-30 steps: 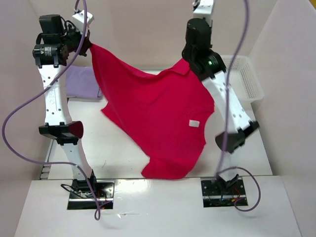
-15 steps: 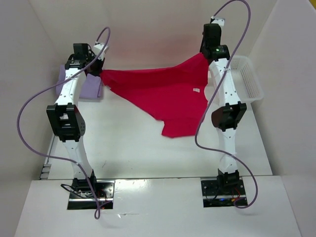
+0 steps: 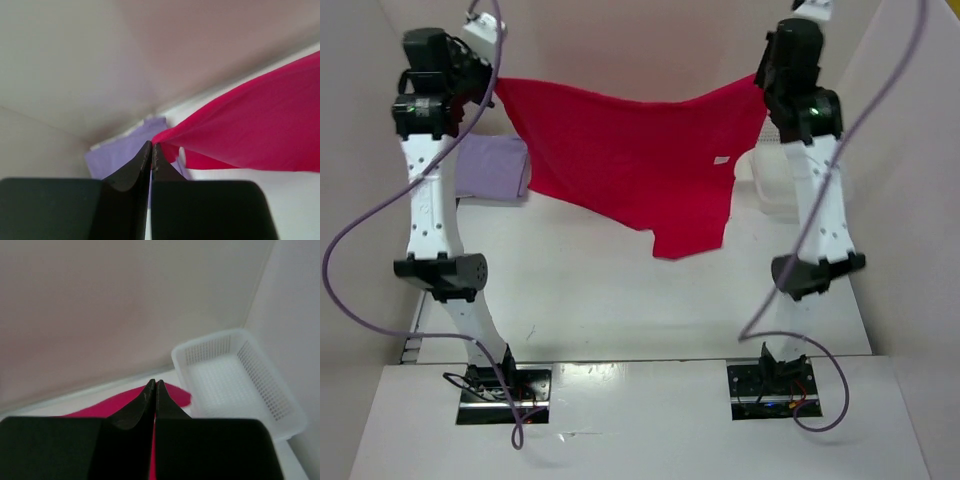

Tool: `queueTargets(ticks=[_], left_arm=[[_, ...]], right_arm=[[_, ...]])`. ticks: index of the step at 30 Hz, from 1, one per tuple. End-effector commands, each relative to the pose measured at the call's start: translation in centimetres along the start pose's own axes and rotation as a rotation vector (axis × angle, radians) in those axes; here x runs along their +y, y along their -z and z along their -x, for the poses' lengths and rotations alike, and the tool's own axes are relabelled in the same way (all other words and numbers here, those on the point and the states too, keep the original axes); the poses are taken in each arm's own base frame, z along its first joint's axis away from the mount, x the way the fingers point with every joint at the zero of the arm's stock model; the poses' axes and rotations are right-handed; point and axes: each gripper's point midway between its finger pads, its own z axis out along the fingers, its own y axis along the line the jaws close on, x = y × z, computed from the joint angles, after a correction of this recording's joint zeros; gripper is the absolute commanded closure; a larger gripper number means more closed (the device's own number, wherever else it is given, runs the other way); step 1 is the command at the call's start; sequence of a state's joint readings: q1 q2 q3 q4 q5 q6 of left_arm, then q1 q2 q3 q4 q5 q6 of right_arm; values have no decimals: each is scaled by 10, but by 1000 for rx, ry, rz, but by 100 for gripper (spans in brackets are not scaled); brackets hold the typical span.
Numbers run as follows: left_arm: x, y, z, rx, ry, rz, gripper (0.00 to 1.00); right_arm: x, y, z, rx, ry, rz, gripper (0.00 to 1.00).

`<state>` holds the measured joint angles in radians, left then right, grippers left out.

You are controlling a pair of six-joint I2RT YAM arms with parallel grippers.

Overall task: Fold and stack the t-shirts
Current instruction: Flatten out the tshirt

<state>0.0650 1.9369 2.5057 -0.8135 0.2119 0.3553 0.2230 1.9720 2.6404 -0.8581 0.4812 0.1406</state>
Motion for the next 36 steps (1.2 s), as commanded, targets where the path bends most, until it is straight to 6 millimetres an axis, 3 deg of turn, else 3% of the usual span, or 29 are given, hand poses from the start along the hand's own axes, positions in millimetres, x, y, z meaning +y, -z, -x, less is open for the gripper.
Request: queueTargets(ticks=[1, 2, 3, 4, 5, 6, 7, 10, 11, 12, 14, 16, 23, 26, 28, 30, 34, 36], left_arm=[[-10, 126, 103, -277, -21, 19, 100], [-14, 165, 123, -350, -32, 35, 100], [-15, 184, 131, -380, -42, 48, 100], [-16, 201, 138, -407, -61, 62, 100], [-19, 229, 144, -439, -70, 85, 100], [-21, 239, 143, -444, -85, 91, 100], [-23, 263, 145, -468, -107, 108, 100], [-29, 277, 137, -466, -103, 102, 100], [-29, 298, 141, -497, -118, 129, 100], [-29, 297, 136, -488, -105, 132, 100], [-33, 316, 135, -509, -114, 151, 100], [-37, 320, 127, -495, -107, 155, 100], [-42, 307, 116, -464, -98, 116, 100], [-43, 293, 109, -435, -87, 94, 100], [-39, 269, 98, -386, -66, 71, 100], [-38, 246, 86, -340, -47, 41, 100], [-37, 205, 61, -270, -27, 1, 100], [-41, 175, 34, -197, -4, -41, 100]], right_arm=[[-43, 156, 127, -344, -149, -8, 100], [-54, 191, 138, -382, -140, -16, 100], [-54, 212, 145, -409, -157, -30, 100], [-43, 235, 122, -337, -45, -104, 100], [-43, 249, 115, -309, 2, -147, 100], [-53, 266, 121, -312, -65, -174, 100], [-50, 274, 107, -260, -12, -196, 100], [-71, 283, 110, -256, -58, -188, 100], [-85, 288, 115, -258, -111, -195, 100], [-93, 292, 118, -260, -105, -197, 100], [-95, 293, 119, -260, -113, -198, 100], [-96, 295, 121, -262, -99, -193, 100], [-91, 298, 120, -252, -76, -171, 100], [-92, 300, 122, -253, -86, -160, 100], [-86, 298, 123, -267, -72, -144, 100], [-73, 295, 122, -276, -43, -127, 100], [-27, 274, 100, -269, 29, -126, 100], [1, 261, 81, -253, 109, -119, 100]])
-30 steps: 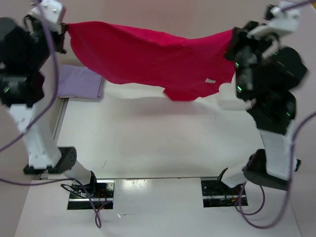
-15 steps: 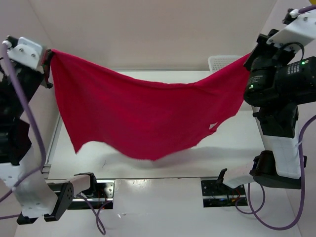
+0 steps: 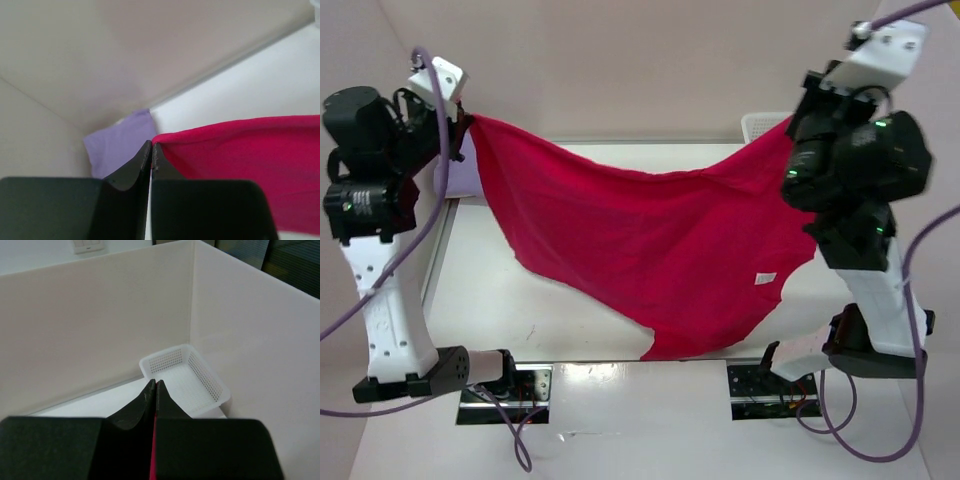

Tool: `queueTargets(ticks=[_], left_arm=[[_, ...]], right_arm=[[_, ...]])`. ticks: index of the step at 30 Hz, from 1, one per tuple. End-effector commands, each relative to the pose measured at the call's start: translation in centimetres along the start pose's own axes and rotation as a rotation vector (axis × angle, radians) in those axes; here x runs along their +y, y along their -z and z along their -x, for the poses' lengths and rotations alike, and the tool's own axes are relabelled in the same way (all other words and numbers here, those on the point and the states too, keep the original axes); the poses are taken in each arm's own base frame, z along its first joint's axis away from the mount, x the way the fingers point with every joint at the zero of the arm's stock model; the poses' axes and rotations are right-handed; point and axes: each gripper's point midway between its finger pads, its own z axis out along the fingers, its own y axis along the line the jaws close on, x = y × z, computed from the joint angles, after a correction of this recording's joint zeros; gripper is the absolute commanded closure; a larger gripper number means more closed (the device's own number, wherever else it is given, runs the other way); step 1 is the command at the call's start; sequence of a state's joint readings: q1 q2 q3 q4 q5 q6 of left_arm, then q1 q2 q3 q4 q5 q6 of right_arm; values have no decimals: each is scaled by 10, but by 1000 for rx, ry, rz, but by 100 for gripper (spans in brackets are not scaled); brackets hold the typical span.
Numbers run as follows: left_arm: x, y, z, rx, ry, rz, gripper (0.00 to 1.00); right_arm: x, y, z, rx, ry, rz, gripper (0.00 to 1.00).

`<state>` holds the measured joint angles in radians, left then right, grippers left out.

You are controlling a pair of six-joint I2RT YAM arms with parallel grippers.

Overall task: Fold and stack the t-shirts
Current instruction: Flatten out the tshirt

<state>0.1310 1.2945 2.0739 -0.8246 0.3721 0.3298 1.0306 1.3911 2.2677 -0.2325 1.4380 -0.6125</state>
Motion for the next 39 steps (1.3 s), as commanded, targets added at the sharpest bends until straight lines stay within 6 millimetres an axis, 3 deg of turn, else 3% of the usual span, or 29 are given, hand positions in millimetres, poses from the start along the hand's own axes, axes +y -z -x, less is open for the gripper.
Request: queueTargets(ticks=[1, 2, 3, 4, 6, 10, 11, 14, 15, 18, 19, 21, 23, 24, 25, 27, 28, 30, 33, 36, 37, 39], left_arm=[[-1, -31, -24, 22, 29, -46, 100], [-2, -42, -39, 51, 34, -58, 100], [-7, -55, -65, 105, 61, -81, 100], [-7, -61, -72, 108, 62, -83, 100], [-12, -78, -101, 156, 87, -103, 100], [-16, -113, -156, 230, 111, -126, 100], [-17, -122, -166, 237, 114, -129, 100], [-23, -150, -187, 256, 122, -158, 100], [-23, -162, -205, 287, 133, -162, 100], [-17, -191, -222, 298, 127, -147, 100], [-12, -198, -226, 306, 122, -125, 100], [-6, -213, -238, 324, 122, -112, 100], [6, -225, -236, 313, 106, -72, 100], [6, -232, -251, 342, 112, -67, 100], [9, -241, -246, 325, 84, -53, 100], [18, -252, -264, 368, 35, 1, 100], [19, -258, -265, 374, 10, 15, 100], [30, -269, -268, 389, -57, 69, 100], [29, -278, -278, 425, -122, 85, 100], [15, -286, -288, 447, -203, 81, 100], [4, -284, -307, 484, -220, 63, 100], [-10, -284, -314, 495, -272, 42, 100]], right_arm=[[65, -10, -34, -3, 109, 53, 100], [87, -17, -54, 7, 162, 53, 100], [96, -25, -67, 13, 200, 47, 100], [109, -33, -79, 17, 228, 71, 100], [127, -61, -118, 63, 264, 61, 100], [156, -108, -177, 137, 307, 86, 100], [161, -127, -204, 173, 330, 63, 100], [161, -165, -233, 231, 301, 46, 100], [166, -180, -252, 264, 314, 39, 100], [156, -227, -278, 334, 247, 11, 100], [144, -246, -284, 359, 211, 14, 100], [139, -267, -288, 375, 135, 18, 100], [127, -282, -295, 402, 106, 29, 100], [126, -287, -305, 418, 102, 33, 100], [124, -288, -308, 432, 102, 43, 100], [128, -293, -329, 476, 104, 62, 100], [125, -295, -326, 471, 83, 60, 100], [126, -299, -339, 497, 87, 74, 100], [118, -307, -333, 497, 39, 90, 100], [115, -303, -342, 537, 40, 102, 100], [116, -300, -340, 541, 38, 112, 100], [112, -291, -359, 602, 58, 113, 100]])
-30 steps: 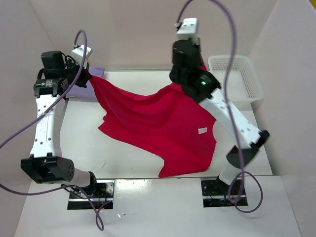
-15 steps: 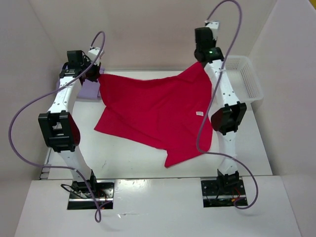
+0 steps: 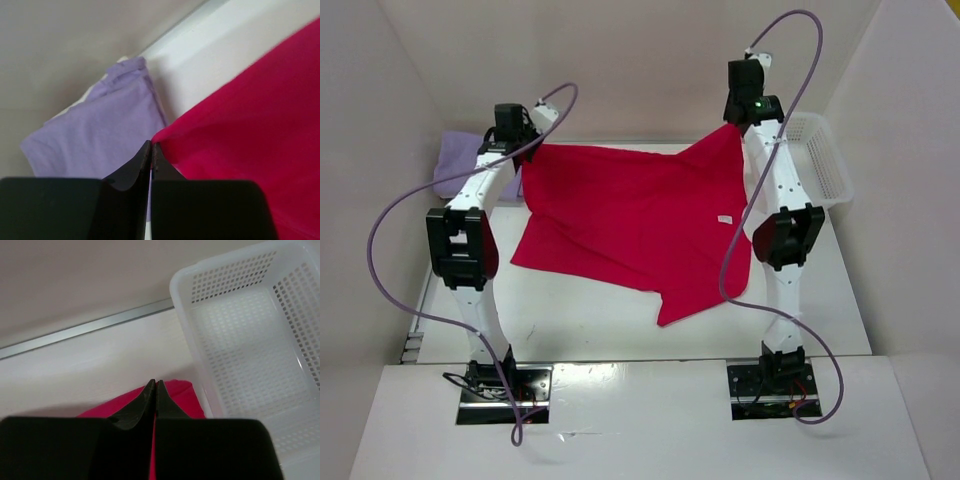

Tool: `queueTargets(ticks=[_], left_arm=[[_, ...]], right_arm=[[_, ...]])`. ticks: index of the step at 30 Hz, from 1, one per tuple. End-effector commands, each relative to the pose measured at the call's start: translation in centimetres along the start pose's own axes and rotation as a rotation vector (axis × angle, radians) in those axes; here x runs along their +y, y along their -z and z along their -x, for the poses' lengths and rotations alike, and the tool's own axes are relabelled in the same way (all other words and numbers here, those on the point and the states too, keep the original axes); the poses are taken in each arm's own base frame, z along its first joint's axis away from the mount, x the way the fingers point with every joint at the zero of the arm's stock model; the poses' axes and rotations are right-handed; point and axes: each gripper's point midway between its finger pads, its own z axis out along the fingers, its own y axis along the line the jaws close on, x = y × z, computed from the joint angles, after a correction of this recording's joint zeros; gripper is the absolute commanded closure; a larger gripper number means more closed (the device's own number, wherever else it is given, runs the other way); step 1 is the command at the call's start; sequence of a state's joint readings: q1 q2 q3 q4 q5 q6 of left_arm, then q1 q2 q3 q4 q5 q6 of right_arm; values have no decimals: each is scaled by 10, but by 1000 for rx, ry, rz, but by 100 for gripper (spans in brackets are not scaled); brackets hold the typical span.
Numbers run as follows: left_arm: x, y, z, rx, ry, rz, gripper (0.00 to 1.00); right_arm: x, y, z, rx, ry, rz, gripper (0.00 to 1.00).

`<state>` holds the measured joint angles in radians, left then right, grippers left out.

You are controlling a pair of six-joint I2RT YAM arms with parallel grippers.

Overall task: Fold and stack the t-shirts
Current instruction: Flatten out the tshirt, then fold the flattened tshirt in 1/3 of the way

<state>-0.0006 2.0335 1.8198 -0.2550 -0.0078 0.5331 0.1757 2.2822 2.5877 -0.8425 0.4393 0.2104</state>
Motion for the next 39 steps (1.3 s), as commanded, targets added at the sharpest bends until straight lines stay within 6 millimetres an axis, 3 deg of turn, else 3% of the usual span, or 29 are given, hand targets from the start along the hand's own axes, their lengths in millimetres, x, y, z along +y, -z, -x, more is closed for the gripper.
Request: queueTargets(ticks=[1, 3, 4, 5, 6, 7, 8, 9, 10, 12, 13, 16, 18, 19, 20, 23, 26, 30, 39], left_arm=[[-10, -9, -11, 29, -110, 42, 100], [-21, -2, -20, 43, -126, 22, 100], [-19, 5, -19, 41, -137, 34, 100], [-22, 7, -25, 52, -146, 26, 100], [-31, 7, -38, 74, -148, 9, 100], [-27, 9, -46, 91, -159, 18, 100], [-31, 9, -52, 104, -171, 8, 100], [-30, 9, -60, 119, -167, 5, 100], [-35, 10, -68, 134, -168, -7, 100], [-38, 13, -74, 149, -169, -7, 100], [-35, 16, -70, 140, -168, 0, 100], [-30, 20, -74, 149, -145, 16, 100], [-18, 25, -64, 129, -130, 42, 100], [-18, 25, -64, 129, -139, 42, 100], [-19, 25, -66, 136, -139, 36, 100], [-28, 24, -72, 150, -179, 12, 100], [-48, 19, -80, 167, -204, -27, 100], [-55, 15, -97, 210, -208, -39, 100], [-56, 18, -106, 246, -212, -37, 98]], right_arm=[[-10, 14, -22, 86, -8, 17, 100], [-7, 21, -33, 99, -9, 59, 100], [-12, 17, -74, 182, 22, 54, 100], [-14, 40, -50, 101, -14, 92, 100], [-17, 48, -55, 102, -15, 104, 100], [-22, 50, -79, 148, 2, 102, 100], [-25, 65, -74, 134, -17, 119, 100], [-25, 68, -77, 137, -17, 128, 100], [-26, 69, -89, 165, -19, 129, 100], [-30, 74, -98, 185, -22, 123, 100], [-32, 72, -118, 236, -6, 121, 100], [-39, 83, -137, 284, -12, 113, 100], [-45, 91, -134, 269, -14, 104, 100], [-47, 92, -143, 292, -6, 97, 100], [-48, 95, -138, 280, -10, 100, 100], [-46, 96, -164, 350, -7, 115, 100], [-45, 97, -205, 446, -15, 135, 100], [-46, 95, -223, 478, -29, 129, 100], [-52, 94, -264, 578, -27, 97, 99]])
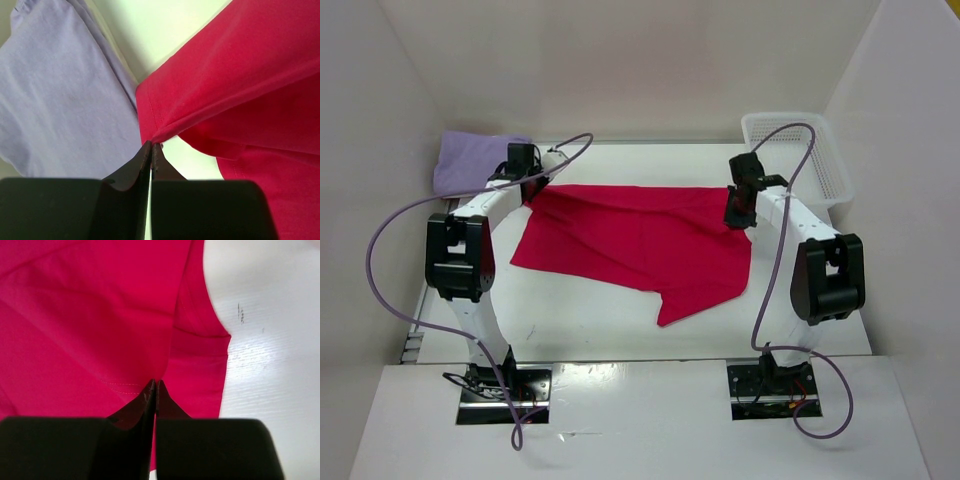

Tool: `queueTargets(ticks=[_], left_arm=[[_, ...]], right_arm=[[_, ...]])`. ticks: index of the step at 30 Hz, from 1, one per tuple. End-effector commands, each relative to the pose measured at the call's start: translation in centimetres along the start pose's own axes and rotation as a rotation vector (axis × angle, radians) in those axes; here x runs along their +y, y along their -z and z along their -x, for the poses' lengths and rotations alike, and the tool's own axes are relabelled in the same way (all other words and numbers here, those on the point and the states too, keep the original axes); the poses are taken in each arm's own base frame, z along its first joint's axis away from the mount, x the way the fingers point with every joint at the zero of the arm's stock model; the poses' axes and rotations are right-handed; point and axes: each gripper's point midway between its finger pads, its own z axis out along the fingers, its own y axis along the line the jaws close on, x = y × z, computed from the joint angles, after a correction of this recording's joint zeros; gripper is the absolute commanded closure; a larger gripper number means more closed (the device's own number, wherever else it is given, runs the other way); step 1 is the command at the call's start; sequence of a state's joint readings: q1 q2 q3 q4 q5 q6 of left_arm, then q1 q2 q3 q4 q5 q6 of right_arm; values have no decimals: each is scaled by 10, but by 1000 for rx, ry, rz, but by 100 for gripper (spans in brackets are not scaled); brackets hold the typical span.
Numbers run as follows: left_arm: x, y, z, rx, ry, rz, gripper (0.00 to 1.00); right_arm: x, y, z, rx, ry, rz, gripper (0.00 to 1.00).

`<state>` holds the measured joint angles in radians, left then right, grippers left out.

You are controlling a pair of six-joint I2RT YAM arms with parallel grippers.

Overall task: Fold and stack the t-shirts
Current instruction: Fold the flattened tshirt in 1/3 of the way

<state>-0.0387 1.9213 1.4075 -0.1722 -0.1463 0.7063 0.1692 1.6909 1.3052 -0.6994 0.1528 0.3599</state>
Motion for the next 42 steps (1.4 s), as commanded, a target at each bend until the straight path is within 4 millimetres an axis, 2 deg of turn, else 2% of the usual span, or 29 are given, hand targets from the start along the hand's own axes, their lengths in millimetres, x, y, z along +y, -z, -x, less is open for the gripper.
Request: queueTargets(ticks=[1, 2, 3, 4, 5, 6, 7, 8, 9, 10, 11, 12, 13, 15, 16, 17, 18, 19, 22, 25, 30, 34, 36, 38, 39, 40, 41, 42], left_arm=[[5, 2, -5, 20, -4, 25, 98], [1, 1, -8, 27, -5, 17, 96], [1, 1, -8, 27, -5, 17, 93], [0, 2, -12, 43, -7, 14, 85], [-2, 3, -14, 51, -8, 6, 65], [-4, 7, -16, 64, -11, -6, 54], [-5, 10, -17, 70, 11, -11, 49], [3, 22, -10, 53, 23, 5, 46], [5, 30, -15, 70, 41, -2, 38], [15, 48, -12, 49, 83, 12, 34], [23, 57, -17, 48, 121, 12, 32], [20, 67, -29, 78, 150, -25, 30], [27, 80, -30, 63, 182, -30, 30], [11, 91, -50, 91, 241, -131, 30], [1, 96, -54, 102, 252, -169, 30], [-25, 97, -67, 142, 257, -254, 30], [-38, 98, -72, 158, 272, -297, 32], [-50, 99, -78, 172, 276, -334, 34], [-80, 94, -95, 212, 328, -387, 37], [-89, 84, -95, 217, 359, -401, 37], [-105, 72, -104, 255, 396, -435, 36], [-113, 66, -111, 271, 397, -448, 32], [-125, 60, -123, 316, 397, -473, 32], [-138, 59, -131, 341, 401, -505, 42], [-142, 59, -133, 350, 395, -527, 50], [-144, 59, -132, 344, 398, -534, 60], [-146, 61, -131, 341, 394, -553, 86], [-146, 61, -131, 341, 394, -553, 97]], right_arm=[[1, -5, -5, 3, -33, 18, 98], [0, -8, -9, 22, -30, 10, 95], [0, -9, -13, 35, -29, 14, 77], [1, -9, -13, 35, -38, 14, 64], [1, -9, -16, 47, -37, 19, 52], [0, -8, -18, 56, -36, 15, 40], [1, -8, -18, 57, -48, 14, 34], [1, -1, -17, 47, -66, 18, 30], [-1, 11, -13, 15, -83, 23, 24], [-4, 16, -20, 20, -97, 20, 21], [-7, 22, -18, -3, -134, 10, 19], [-8, 37, -18, -28, -157, 22, 19], [-15, 40, -30, -10, -172, 3, 19], [-15, 55, -37, -26, -237, 28, 19], [-17, 53, -51, 2, -252, 31, 24], [-14, 55, -59, 19, -300, 49, 27], [-14, 60, -65, 17, -325, 68, 31], [-15, 53, -78, 35, -343, 72, 39], [-11, 46, -85, 62, -390, 60, 43], [-10, 23, -108, 156, -403, 34, 43], [-12, -3, -134, 206, -477, 3, 33], [-18, -9, -137, 186, -514, -32, 29], [-27, -15, -146, 199, -522, -61, 27], [-30, -20, -145, 203, -533, -58, 27], [-33, -25, -152, 226, -544, -64, 27], [-32, -26, -150, 219, -546, -59, 27], [-32, -28, -157, 246, -544, -62, 27], [-32, -29, -160, 260, -535, -60, 29]])
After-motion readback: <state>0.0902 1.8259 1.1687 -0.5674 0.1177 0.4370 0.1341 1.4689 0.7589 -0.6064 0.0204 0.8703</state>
